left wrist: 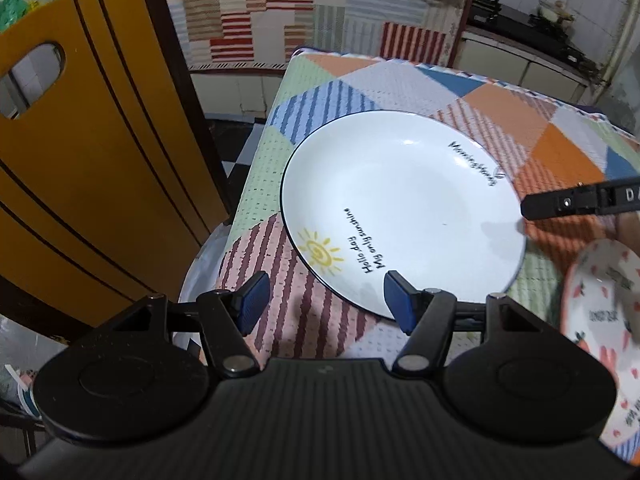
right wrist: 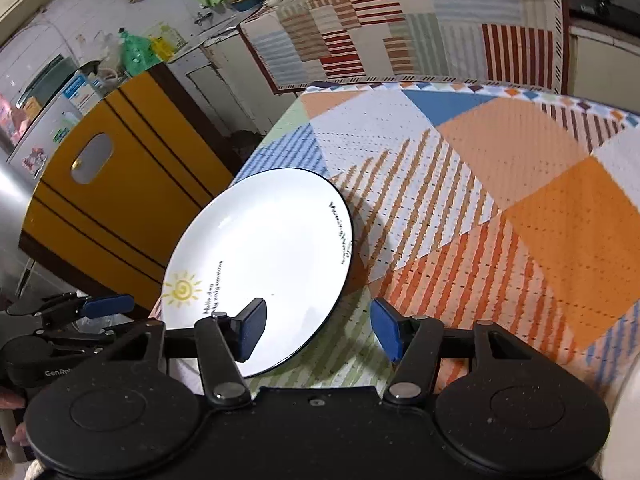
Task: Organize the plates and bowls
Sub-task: 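Move both grippers to the white sun plate and grip its rim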
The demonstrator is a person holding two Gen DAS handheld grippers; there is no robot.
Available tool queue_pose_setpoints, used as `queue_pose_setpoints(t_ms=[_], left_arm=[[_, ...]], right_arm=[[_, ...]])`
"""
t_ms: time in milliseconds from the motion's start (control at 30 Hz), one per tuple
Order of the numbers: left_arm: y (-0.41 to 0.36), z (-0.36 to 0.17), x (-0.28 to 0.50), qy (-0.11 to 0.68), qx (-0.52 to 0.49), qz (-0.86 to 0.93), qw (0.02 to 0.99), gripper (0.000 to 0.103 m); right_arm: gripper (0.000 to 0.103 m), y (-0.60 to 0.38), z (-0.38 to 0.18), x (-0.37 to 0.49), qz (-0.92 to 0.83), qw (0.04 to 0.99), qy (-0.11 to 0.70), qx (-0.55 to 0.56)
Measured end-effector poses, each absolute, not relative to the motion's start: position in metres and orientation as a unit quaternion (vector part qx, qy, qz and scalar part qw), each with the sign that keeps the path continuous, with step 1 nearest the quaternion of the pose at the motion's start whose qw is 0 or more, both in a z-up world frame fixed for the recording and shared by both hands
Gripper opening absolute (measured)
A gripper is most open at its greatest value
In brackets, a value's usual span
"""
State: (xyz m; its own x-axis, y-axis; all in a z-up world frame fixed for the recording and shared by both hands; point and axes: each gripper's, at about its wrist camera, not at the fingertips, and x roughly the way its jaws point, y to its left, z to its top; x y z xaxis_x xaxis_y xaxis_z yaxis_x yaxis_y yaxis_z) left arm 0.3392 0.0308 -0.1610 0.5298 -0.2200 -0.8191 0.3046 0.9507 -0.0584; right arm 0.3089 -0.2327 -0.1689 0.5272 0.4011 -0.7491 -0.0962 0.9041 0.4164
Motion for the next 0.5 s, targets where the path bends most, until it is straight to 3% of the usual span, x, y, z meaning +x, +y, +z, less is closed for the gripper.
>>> queue_pose_setpoints(t_ms=[300,400,433,500], left_arm=[[0.044,-0.187,0.368,0.483,-0.049,-0.085,0.87,0.058],[0.043,-0.193,0.369,0.48,-0.048,-0.085,0.872,0.05],[0.043,-0.193,0.369,0.478,-0.052,-0.09,0.872,0.043],[0.04,-0.193,0.368,0.477,-0.061,-0.101,0.871,0.028]], right_arm=[[0.044,-0.231,-0.191,0.322,0.142,0.85,0.467,0.197],[0.033,-0.232,-0.196,0.324,0.137,0.851,0.467,0.195],[0.031,-0.232,-0.198,0.325,0.137,0.851,0.465,0.199],[0.017,-0.233,-0.201,0.325,0.138,0.851,0.464,0.204]])
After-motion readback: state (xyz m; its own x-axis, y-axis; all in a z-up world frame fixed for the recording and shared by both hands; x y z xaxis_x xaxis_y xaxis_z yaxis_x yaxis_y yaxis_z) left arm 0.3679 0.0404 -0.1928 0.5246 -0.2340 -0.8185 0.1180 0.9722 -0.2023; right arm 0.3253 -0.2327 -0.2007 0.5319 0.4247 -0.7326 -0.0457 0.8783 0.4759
